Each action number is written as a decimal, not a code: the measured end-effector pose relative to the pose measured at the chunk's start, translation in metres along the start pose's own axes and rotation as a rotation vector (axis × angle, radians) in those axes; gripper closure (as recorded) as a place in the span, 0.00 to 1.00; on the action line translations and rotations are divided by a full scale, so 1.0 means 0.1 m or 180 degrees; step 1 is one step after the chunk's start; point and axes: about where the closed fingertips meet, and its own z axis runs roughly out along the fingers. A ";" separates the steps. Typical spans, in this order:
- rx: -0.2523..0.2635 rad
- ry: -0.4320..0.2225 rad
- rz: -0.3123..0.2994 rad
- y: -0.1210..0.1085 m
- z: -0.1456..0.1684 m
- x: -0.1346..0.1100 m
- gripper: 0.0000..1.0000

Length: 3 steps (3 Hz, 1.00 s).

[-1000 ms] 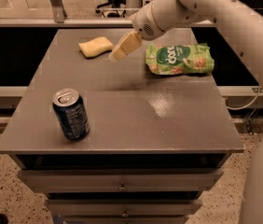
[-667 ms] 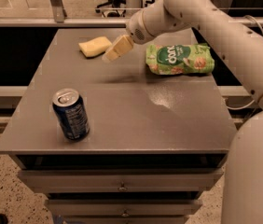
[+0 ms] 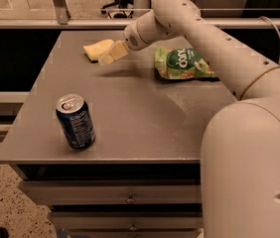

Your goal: Pick sponge

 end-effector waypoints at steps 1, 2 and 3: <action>0.0044 0.0060 0.0105 -0.09 0.41 -0.03 0.09; 0.0074 0.0038 0.0138 -0.13 0.54 -0.07 0.40; 0.0074 0.0001 0.0140 -0.12 0.53 -0.12 0.71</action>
Offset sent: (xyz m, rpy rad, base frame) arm 0.0494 0.0358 -0.0225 0.0098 0.0144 -0.0645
